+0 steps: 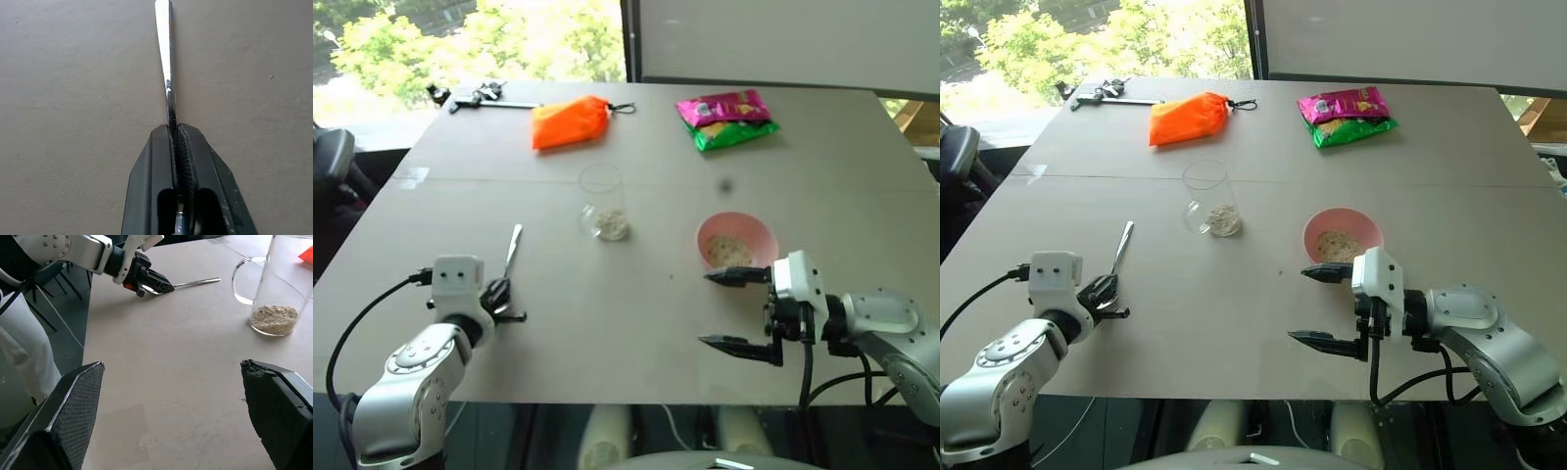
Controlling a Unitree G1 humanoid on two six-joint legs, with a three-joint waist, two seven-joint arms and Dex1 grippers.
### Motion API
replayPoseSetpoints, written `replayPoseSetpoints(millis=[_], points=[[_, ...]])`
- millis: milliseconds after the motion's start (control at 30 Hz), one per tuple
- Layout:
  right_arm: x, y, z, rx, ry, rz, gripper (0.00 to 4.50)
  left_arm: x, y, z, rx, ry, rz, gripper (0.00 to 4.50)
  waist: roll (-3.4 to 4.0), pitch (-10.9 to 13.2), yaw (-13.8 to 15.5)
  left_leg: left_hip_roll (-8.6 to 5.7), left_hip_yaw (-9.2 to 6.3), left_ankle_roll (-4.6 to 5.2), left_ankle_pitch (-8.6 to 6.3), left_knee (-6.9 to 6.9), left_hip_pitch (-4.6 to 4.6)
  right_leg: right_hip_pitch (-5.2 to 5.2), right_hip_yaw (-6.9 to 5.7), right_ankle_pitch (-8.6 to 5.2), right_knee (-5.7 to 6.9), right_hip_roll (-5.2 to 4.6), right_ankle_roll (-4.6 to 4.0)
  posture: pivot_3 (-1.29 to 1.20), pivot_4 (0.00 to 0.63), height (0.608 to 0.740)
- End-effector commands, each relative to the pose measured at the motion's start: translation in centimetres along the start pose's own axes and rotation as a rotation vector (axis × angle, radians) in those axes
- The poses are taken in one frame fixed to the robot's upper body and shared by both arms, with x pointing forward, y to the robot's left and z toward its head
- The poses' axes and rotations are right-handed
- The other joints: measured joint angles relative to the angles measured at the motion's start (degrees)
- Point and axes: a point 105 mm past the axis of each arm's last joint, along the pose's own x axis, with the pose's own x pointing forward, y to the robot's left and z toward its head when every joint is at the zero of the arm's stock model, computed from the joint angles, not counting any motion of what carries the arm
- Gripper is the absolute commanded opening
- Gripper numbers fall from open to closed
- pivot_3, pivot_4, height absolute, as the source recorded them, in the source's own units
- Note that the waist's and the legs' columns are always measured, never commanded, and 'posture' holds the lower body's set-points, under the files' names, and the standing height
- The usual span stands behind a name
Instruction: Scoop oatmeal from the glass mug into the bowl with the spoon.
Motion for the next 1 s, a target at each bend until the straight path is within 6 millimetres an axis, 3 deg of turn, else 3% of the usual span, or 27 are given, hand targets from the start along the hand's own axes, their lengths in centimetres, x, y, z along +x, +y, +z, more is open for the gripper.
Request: replayPoseSetpoints(millis=[33, 167, 300, 367, 500, 667, 767, 1000], points=[[0.4, 0.1, 0.9, -0.033, -0.024, 0.01, 4.5, -0.4, -0.6, 0.9, 0.017, -0.129, -0.043, 0.08, -0.02, 0.0, 0.0, 0.0, 0.0, 0.0, 0.0, 0.0, -0.01, 0.0, 0.01, 0.0, -0.01, 0.0, 0.0, 0.0, 0.15, 0.696], [0.5, -0.3, 1.4, -0.017, -0.044, -0.001, 4.5, -1.9, -2.5, 0.4, 0.036, -0.24, -0.162, 0.08, -0.1, 0.1, 0.0, 0.0, 0.0, 0.01, -0.01, 0.0, -0.07, -0.03, 0.03, 0.01, -0.07, -0.04, -0.03, 0.0, 0.15, 0.696], [0.5, -0.7, 1.9, 0.033, -0.083, -0.024, 4.5, -4.7, -4.7, 0.0, 0.221, -0.384, -0.302, 0.08, -0.12, 0.1, -0.1, 0.01, 0.02, 0.03, -0.05, -0.06, -0.15, -0.08, 0.04, -0.01, -0.27, -0.1, -0.06, 0.0, 0.15, 0.696], [0.6, -0.9, 1.8, 0.09, -0.106, -0.039, 4.5, -6.0, -5.9, -1.4, 0.358, -0.405, -0.369, 0.08, -0.11, 0.1, -0.1, 0.03, 0.0, 0.03, -0.06, -0.07, -0.23, -0.13, -0.01, -0.1, -0.33, -0.1, -0.3, 0.0, 0.15, 0.696], [1.6, -1.0, 0.5, 0.266, -0.113, -0.083, 4.5, -8.1, -9.4, -4.4, 0.426, -0.381, -0.588, 0.08, -0.03, 0.1, -0.1, 0.05, -0.02, 0.12, -0.13, -0.11, -0.37, -0.17, -0.07, -0.01, -0.7, -0.12, -0.46, 0.0, 0.15, 0.696], [3.9, -1.1, -1.6, 0.493, -0.028, -0.126, 4.5, -7.9, -11.4, -3.6, 0.443, -0.439, -0.72, 0.08, 0.02, 0.1, -0.1, 0.05, -0.13, 0.23, -0.13, 0.03, -0.91, -0.54, -0.28, 0.08, -0.78, -0.13, -0.52, 0.0, 0.15, 0.696], [5.4, -3.0, -1.7, 0.581, -0.049, -0.231, 4.5, -7.1, -12.5, -2.1, 0.43, -0.492, -0.759, 0.08, 0.11, 0.1, -0.3, 0.07, -0.15, 0.24, -0.11, 0.03, -0.9, -0.53, -0.33, 0.22, -0.71, -0.05, -0.29, 0.0, 0.15, 0.696], [7.1, -3.1, 0.2, 0.677, -0.147, -0.196, 4.5, -7.0, -14.4, -2.1, 0.439, -0.513, -0.839, 0.08, 0.15, 0.1, -0.4, 0.05, 0.0, 0.24, -0.1, 0.01, -0.93, -0.53, -0.46, 0.37, -0.72, 0.38, 0.0, 0.0, 0.15, 0.696]])
